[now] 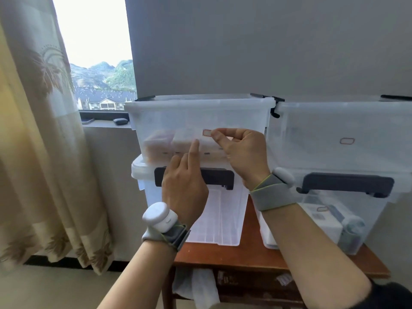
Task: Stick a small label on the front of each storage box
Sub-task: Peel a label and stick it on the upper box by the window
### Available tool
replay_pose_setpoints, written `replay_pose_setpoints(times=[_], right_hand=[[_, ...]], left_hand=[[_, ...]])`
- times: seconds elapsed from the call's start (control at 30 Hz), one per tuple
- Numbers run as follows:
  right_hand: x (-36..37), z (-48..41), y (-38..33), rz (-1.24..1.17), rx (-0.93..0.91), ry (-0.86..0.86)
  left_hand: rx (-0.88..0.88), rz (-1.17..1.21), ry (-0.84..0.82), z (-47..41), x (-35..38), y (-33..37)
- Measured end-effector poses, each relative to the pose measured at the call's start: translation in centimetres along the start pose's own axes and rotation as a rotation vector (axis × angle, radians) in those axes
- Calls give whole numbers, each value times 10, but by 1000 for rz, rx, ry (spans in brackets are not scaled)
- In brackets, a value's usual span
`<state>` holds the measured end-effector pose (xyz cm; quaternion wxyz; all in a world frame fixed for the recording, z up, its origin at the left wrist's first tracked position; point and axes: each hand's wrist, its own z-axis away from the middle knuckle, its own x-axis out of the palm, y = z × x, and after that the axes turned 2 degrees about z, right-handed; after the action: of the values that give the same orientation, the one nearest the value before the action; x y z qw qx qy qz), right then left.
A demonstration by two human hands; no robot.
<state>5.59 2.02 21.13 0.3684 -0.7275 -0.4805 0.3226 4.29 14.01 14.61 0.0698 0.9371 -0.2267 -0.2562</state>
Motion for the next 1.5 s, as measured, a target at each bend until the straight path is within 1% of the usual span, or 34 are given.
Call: replay_pose_setpoints(times=[0.3,0.8,1.07,1.3,1.5], right_hand=[[6,-2,6,119,-101,120],[7,-2,11,146,-178,133],[-7,-5,18,176,-231,202],[0,-8,17,306,-308,233],[-4,-4,18,343,-341,225]], left_hand=[[11,21,4,-1,-1,-1],[30,-129,71,-11,5,1],[36,-94,152,-12,7,3],[24,-90,136,-12,7,4],[13,-78,141,-11,8,2]])
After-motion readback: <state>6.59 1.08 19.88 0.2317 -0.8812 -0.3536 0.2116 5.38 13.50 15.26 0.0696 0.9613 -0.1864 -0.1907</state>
